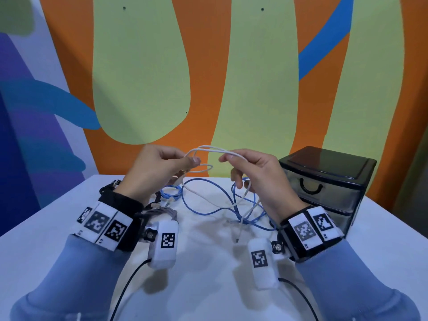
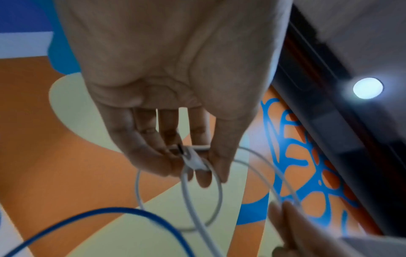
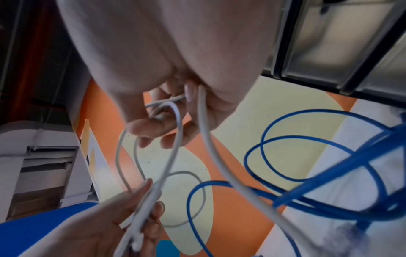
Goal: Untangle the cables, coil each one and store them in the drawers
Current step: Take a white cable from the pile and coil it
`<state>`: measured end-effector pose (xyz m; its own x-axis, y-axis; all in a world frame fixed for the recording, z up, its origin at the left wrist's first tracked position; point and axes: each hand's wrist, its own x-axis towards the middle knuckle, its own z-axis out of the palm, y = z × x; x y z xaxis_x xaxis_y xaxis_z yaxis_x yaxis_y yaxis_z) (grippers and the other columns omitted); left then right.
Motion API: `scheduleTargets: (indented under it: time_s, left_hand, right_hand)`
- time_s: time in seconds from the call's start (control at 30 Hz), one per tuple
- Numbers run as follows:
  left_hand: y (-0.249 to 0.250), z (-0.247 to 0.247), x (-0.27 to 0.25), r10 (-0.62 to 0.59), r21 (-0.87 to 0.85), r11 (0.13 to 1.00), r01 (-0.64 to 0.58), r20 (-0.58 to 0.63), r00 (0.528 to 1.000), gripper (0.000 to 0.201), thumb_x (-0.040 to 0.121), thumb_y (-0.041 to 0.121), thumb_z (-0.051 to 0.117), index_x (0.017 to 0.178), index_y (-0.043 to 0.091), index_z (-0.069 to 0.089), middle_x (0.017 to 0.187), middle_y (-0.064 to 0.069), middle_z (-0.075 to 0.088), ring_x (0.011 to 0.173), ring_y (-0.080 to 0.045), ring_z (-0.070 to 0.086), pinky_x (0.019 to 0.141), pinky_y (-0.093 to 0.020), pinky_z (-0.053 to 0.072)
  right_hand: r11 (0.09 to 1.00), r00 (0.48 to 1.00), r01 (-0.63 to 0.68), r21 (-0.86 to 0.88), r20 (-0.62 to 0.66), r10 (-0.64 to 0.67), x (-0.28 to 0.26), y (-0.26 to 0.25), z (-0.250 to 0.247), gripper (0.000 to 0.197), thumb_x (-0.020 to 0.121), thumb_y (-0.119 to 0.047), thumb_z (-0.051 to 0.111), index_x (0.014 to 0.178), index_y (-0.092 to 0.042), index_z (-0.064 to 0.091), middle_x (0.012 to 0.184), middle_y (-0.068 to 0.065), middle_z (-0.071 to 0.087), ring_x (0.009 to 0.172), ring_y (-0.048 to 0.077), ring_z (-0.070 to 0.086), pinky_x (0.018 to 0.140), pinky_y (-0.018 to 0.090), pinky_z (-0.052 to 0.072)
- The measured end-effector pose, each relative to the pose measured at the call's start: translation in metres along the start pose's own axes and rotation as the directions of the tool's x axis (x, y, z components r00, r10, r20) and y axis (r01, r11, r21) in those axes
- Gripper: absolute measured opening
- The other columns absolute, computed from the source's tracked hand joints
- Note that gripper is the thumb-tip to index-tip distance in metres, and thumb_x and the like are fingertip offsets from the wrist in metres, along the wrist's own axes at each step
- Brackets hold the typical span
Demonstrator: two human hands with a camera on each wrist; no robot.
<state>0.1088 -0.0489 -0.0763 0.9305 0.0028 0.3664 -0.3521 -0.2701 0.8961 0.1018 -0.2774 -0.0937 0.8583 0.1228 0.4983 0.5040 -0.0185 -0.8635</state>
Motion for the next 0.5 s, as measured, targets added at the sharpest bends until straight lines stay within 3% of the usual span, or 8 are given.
scheduleTargets:
  time_s: [0.1,0.17,0.23,0.3,0.4,0.5]
  left_hand:
    - [0.006,-0.004,-0.003,-0.08,-0.072,0.993,0.089,0.126,0.989,0.022,0.084,0.028,0.087,0.084,0.007,0.082,0.091,-0.015,0.077,0.079,-0.023,0.058,0.073,-0.035,0.045]
    - [0.008,-0.006,-0.003,-0.091,-0.134,0.985,0.112,0.154,0.984,0.02,0.085,0.026,0.085,0.086,0.006,0.081,0.087,-0.015,0.074,0.072,-0.022,0.051,0.061,-0.025,0.043]
    - [0.006,-0.007,-0.002,-0.082,-0.206,0.973,0.108,0.129,0.988,0.017,0.085,0.022,0.085,0.085,0.006,0.08,0.078,-0.005,0.066,0.061,-0.017,0.036,0.048,-0.019,0.033]
    - [0.004,-0.006,0.0,-0.053,-0.265,0.962,0.067,0.059,0.997,0.014,0.086,0.02,0.085,0.084,0.007,0.079,0.075,-0.003,0.063,0.055,-0.014,0.032,0.043,-0.019,0.03]
    - [-0.001,-0.008,0.005,0.042,-0.228,0.97,-0.083,-0.178,0.983,0.017,0.086,0.021,0.086,0.089,0.006,0.08,0.062,0.001,0.059,0.048,-0.013,0.041,0.047,-0.022,0.039]
    - [-0.007,-0.015,0.008,0.249,0.116,0.968,-0.221,-0.387,0.888,0.012,0.087,0.03,0.087,0.087,0.019,0.083,0.061,-0.004,0.058,0.056,-0.016,0.047,0.057,-0.027,0.04]
  right_hand:
    - [0.998,0.997,-0.056,0.041,-0.044,0.058,0.001,0.001,0.0,0.02,0.104,-0.026,0.061,0.1,-0.017,0.079,0.052,0.005,0.052,0.053,0.024,0.048,0.049,0.023,0.029]
    - [0.993,0.996,-0.082,0.086,-0.031,0.085,0.001,0.002,-0.001,0.021,0.105,-0.029,0.061,0.098,-0.015,0.076,0.051,0.006,0.039,0.041,0.019,0.033,0.046,0.024,0.022]
    - [0.991,0.995,-0.093,0.094,-0.012,0.095,0.001,0.003,-0.002,0.025,0.105,-0.031,0.061,0.095,-0.012,0.072,0.051,0.001,0.029,0.041,0.015,0.02,0.043,0.023,0.018]
    - [0.99,0.991,-0.128,0.065,0.051,0.125,0.0,0.001,-0.003,0.028,0.105,-0.036,0.06,0.093,-0.012,0.07,0.05,-0.001,0.025,0.041,0.014,0.016,0.042,0.023,0.016]
    - [0.981,0.96,-0.191,-0.02,0.203,0.191,-0.003,-0.002,-0.004,0.034,0.106,-0.038,0.056,0.091,-0.011,0.071,0.048,0.001,0.024,0.04,0.014,0.017,0.04,0.022,0.019]
    - [0.981,0.958,-0.189,-0.038,0.212,0.192,-0.003,-0.003,-0.004,0.035,0.106,-0.036,0.057,0.09,-0.009,0.072,0.047,0.002,0.026,0.04,0.014,0.018,0.041,0.022,0.022]
